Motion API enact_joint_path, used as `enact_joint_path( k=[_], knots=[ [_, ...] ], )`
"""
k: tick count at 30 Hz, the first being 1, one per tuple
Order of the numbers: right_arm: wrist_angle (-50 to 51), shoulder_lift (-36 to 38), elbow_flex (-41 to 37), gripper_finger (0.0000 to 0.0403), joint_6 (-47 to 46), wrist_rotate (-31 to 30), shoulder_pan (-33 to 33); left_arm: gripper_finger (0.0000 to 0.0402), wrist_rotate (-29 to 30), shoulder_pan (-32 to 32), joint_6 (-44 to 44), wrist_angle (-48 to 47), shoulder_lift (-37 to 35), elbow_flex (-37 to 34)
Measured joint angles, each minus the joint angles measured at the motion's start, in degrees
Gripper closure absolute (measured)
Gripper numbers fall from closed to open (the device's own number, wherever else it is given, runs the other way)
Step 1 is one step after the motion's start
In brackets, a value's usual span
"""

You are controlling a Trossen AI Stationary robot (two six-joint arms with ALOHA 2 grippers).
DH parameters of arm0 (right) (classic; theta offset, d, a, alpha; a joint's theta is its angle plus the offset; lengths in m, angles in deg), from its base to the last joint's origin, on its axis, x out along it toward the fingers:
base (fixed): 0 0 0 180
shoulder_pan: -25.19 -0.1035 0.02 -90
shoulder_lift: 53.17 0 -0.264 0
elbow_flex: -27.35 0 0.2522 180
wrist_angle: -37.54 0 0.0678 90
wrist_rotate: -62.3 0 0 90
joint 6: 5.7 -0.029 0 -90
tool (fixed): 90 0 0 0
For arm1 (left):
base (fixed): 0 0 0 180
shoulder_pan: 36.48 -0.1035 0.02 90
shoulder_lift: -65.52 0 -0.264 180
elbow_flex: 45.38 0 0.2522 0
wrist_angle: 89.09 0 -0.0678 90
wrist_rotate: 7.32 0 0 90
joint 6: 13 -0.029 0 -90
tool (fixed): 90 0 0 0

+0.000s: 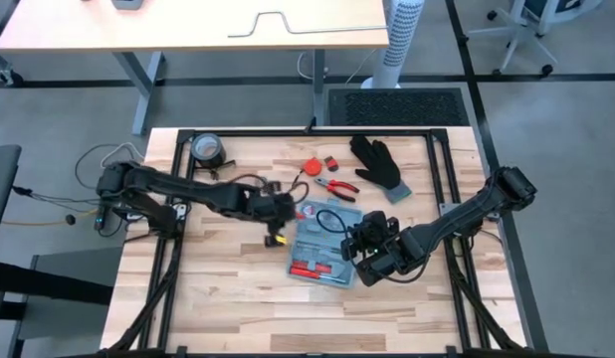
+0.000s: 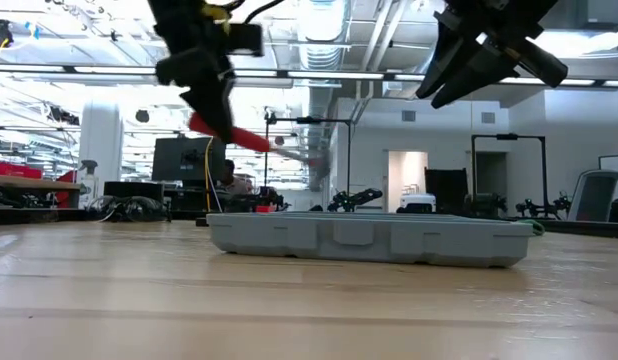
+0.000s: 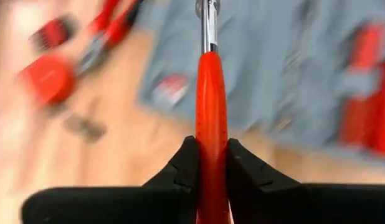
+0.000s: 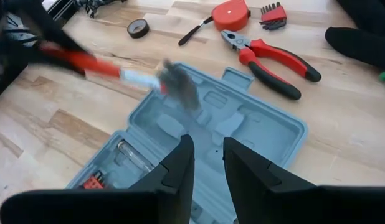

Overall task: Prefit tool cases
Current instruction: Remove the orange hammer from the gray toolbox

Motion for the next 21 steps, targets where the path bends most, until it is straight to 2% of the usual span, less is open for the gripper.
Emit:
enact_joint_path(
  k=[4, 7, 14, 18, 21],
  knots=[
    [0.0, 0.0, 0.0, 0.0308, 0.3, 0.0, 0.3, 0.0361, 7.6, -1.8, -0.2, -9.4, -2.5, -0.2],
    [0.0, 0.0, 0.0, 0.0308, 0.4, 0.0, 0.3, 0.0361, 11.3, -3.8, 1.1, -12.8, -4.2, -1.5],
    [0.4, 0.0, 0.0, 0.0308, 0.4, 0.0, 0.3, 0.0361, 16.2, -7.1, 6.5, -16.7, -6.8, -10.4],
    [0.4, 0.0, 0.0, 0.0308, 0.4, 0.0, 0.3, 0.0361, 18.3, -7.1, 11.2, -16.2, -7.1, -17.2],
    [0.4, 0.0, 0.0, 0.0308, 0.5, 0.0, 0.3, 0.0361, 17.7, -5.9, 14.6, -13.3, -6.9, -22.1]
  ],
)
